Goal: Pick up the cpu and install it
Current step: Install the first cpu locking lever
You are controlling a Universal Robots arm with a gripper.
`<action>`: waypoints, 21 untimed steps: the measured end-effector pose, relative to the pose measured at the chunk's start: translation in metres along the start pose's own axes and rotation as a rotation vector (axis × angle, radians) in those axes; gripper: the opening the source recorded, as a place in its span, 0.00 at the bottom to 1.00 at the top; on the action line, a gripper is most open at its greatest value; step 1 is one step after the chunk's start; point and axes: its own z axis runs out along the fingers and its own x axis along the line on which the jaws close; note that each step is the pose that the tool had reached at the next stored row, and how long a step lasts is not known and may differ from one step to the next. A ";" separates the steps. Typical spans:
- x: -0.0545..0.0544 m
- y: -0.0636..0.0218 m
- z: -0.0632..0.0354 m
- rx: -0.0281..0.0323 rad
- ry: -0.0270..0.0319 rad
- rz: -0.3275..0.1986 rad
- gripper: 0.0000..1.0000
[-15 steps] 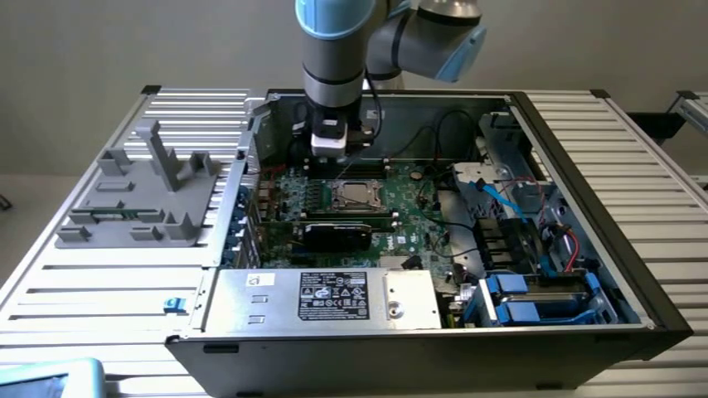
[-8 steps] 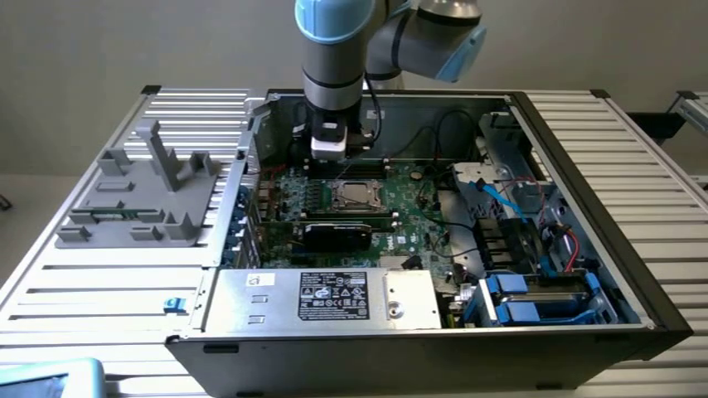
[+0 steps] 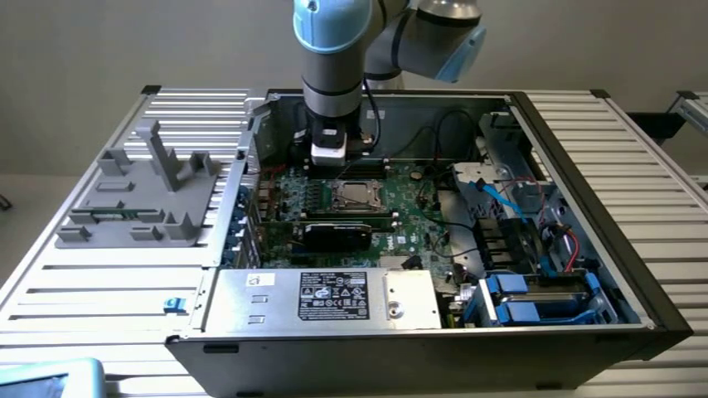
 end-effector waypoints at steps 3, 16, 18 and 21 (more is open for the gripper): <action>0.000 0.0005 0.0024 0.0030 0.0046 0.000 0.12; 0.000 0.0005 0.0096 0.0097 0.0133 0.004 0.12; 0.000 0.0003 0.0100 0.0102 0.0137 0.006 0.12; 0.000 0.0001 0.0105 0.0107 0.0143 0.007 0.12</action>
